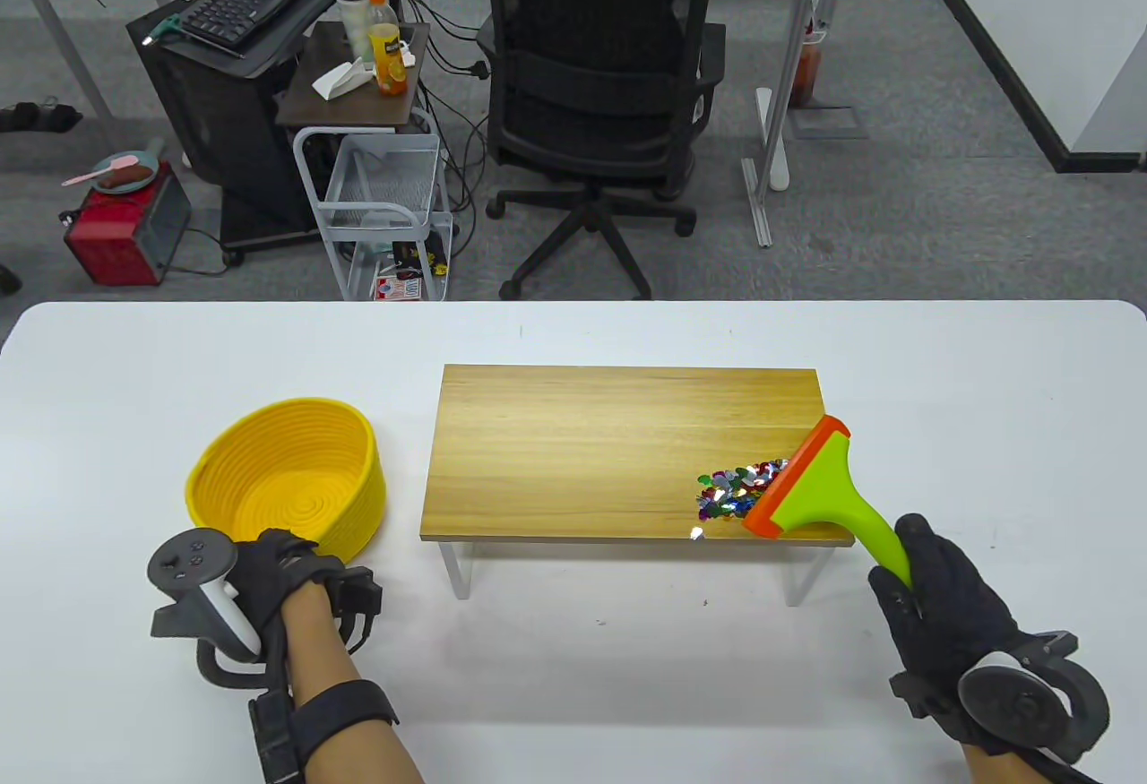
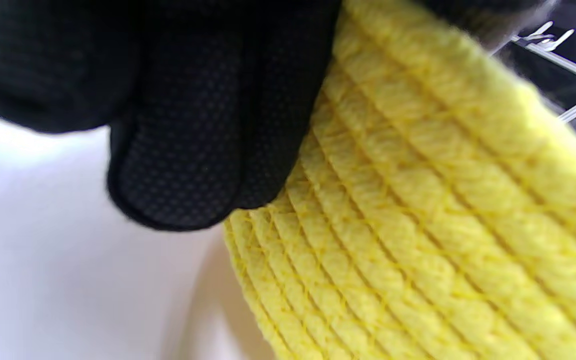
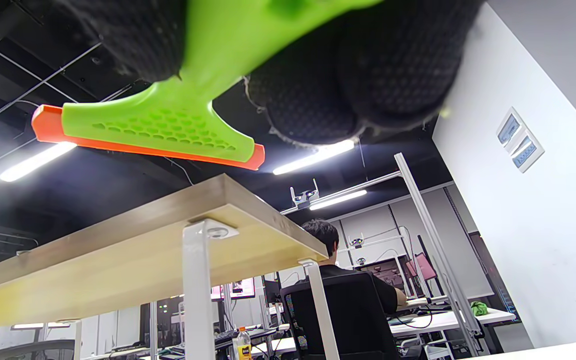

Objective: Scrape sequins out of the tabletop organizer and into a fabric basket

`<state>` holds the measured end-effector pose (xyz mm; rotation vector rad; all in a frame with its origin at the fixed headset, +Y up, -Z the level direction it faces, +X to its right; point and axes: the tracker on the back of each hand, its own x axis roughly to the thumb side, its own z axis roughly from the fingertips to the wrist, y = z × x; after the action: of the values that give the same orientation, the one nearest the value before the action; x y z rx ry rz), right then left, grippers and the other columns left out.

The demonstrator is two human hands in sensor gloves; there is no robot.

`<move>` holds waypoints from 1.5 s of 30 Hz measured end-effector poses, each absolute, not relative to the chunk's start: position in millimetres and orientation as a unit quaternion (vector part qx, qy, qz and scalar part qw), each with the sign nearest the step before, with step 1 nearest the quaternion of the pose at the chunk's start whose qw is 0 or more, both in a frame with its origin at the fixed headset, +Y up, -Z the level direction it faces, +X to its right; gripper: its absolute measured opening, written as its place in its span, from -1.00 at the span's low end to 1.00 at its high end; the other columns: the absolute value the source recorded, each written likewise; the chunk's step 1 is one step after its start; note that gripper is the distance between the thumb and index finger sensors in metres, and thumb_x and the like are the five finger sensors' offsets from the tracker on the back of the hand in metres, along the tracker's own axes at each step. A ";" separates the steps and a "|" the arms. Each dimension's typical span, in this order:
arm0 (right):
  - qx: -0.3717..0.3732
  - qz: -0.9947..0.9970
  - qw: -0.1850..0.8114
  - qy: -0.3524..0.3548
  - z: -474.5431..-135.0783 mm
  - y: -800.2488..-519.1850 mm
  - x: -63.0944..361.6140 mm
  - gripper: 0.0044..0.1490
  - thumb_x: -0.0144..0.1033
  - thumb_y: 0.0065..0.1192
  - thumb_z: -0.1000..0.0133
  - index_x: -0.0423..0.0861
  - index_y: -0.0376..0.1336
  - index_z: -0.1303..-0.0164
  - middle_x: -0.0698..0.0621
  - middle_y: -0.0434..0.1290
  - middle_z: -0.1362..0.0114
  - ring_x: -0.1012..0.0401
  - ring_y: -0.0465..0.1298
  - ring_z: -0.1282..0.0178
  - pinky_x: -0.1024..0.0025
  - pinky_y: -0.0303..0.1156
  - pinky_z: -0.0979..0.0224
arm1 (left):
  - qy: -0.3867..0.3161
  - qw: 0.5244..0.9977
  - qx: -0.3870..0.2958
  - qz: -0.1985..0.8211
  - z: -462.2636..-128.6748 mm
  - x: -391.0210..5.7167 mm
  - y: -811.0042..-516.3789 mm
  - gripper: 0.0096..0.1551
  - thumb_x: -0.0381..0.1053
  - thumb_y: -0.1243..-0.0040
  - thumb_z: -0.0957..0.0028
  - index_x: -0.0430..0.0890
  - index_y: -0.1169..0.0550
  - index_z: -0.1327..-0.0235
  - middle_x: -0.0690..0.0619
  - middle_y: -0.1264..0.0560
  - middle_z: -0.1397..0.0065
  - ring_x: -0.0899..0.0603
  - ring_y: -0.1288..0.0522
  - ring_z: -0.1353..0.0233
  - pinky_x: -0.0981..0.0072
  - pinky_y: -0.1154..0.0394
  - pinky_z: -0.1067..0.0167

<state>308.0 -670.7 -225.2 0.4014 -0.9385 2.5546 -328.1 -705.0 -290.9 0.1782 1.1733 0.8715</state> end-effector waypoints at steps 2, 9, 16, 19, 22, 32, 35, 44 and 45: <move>0.141 0.911 0.197 -0.333 -225.5 -671.1 307.9 -0.23 -0.01 0.17 -0.28 -0.24 0.12 -0.55 -0.22 0.42 -0.39 -0.02 0.63 -0.09 0.16 0.63 -0.12 | 0.520 0.746 0.103 0.404 -290.9 -327.4 -689.5 -0.18 0.06 -0.25 -0.02 -0.42 -0.19 -0.26 -0.26 -0.77 0.24 -0.26 -0.82 0.35 -0.09 -0.72 0.40; 0.138 0.908 0.209 -0.335 -225.3 -670.1 311.1 -0.22 -0.01 0.17 -0.28 -0.24 0.11 -0.56 -0.22 0.42 -0.39 -0.02 0.63 -0.10 0.16 0.63 -0.13 | 0.445 0.783 0.131 0.415 -295.0 -315.1 -642.4 -0.20 0.06 -0.24 -0.03 -0.42 -0.21 -0.25 -0.26 -0.77 0.25 -0.26 -0.82 0.37 -0.08 -0.73 0.41; 0.132 0.911 0.207 -0.333 -227.2 -671.7 314.2 -0.22 -0.01 0.17 -0.28 -0.24 0.11 -0.56 -0.22 0.42 -0.39 -0.02 0.63 -0.09 0.17 0.63 -0.12 | 0.341 0.830 0.133 0.420 -300.7 -287.0 -593.7 -0.28 0.05 -0.23 -0.04 -0.43 -0.32 -0.20 -0.25 -0.77 0.25 -0.25 -0.81 0.37 -0.06 -0.73 0.42; 0.130 0.911 0.205 -0.333 -227.5 -671.5 314.4 -0.22 -0.01 0.17 -0.28 -0.24 0.11 -0.56 -0.22 0.42 -0.39 -0.02 0.63 -0.08 0.17 0.63 -0.12 | 0.293 0.848 0.130 0.423 -300.5 -274.4 -578.2 -0.32 0.05 -0.22 -0.05 -0.42 -0.37 -0.16 -0.23 -0.78 0.26 -0.23 -0.81 0.39 -0.04 -0.73 0.43; 0.127 0.911 0.205 -0.335 -227.2 -671.1 315.8 -0.22 -0.02 0.17 -0.29 -0.24 0.11 -0.56 -0.22 0.42 -0.38 -0.02 0.63 -0.08 0.17 0.62 -0.12 | 0.229 0.863 0.111 0.437 -295.7 -259.5 -565.2 -0.35 0.05 -0.21 -0.06 -0.42 -0.39 -0.14 -0.22 -0.79 0.28 -0.23 -0.81 0.41 -0.03 -0.73 0.45; 0.113 0.913 0.202 -0.336 -227.5 -670.4 321.7 -0.22 -0.02 0.17 -0.29 -0.24 0.11 -0.56 -0.22 0.42 -0.39 -0.02 0.62 -0.08 0.17 0.62 -0.12 | 0.037 0.881 0.064 0.467 -276.8 -222.6 -552.0 -0.45 0.04 -0.12 -0.09 -0.37 -0.47 -0.11 -0.17 -0.80 0.36 -0.18 -0.80 0.49 0.03 -0.73 0.51; 0.108 0.914 0.201 -0.334 -228.6 -671.1 324.6 -0.22 -0.02 0.16 -0.29 -0.24 0.11 -0.56 -0.22 0.42 -0.39 -0.02 0.62 -0.08 0.17 0.62 -0.12 | -0.017 0.879 0.036 0.475 -274.4 -205.1 -556.7 -0.45 0.04 -0.13 -0.09 -0.36 -0.49 -0.11 -0.18 -0.81 0.37 -0.18 -0.80 0.50 0.03 -0.72 0.52; 0.103 0.915 0.203 -0.334 -229.3 -672.1 327.4 -0.22 -0.02 0.16 -0.29 -0.25 0.11 -0.56 -0.22 0.42 -0.39 -0.03 0.62 -0.08 0.17 0.62 -0.12 | -0.216 0.873 -0.103 0.426 -285.2 -146.7 -592.9 -0.48 0.06 -0.19 -0.07 -0.29 -0.56 -0.10 -0.18 -0.82 0.39 -0.20 -0.79 0.51 0.01 -0.72 0.52; 0.103 0.914 0.203 -0.335 -229.2 -672.2 327.5 -0.22 -0.02 0.16 -0.29 -0.24 0.11 -0.56 -0.22 0.42 -0.39 -0.02 0.62 -0.08 0.17 0.62 -0.12 | -0.234 0.868 -0.120 0.422 -286.4 -141.3 -598.8 -0.48 0.06 -0.19 -0.07 -0.28 -0.55 -0.10 -0.18 -0.82 0.39 -0.20 -0.79 0.50 0.01 -0.72 0.51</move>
<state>327.5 -672.2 -229.2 0.2868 -0.9356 2.5508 -141.3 -598.8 -286.4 -0.2510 -0.4899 0.8832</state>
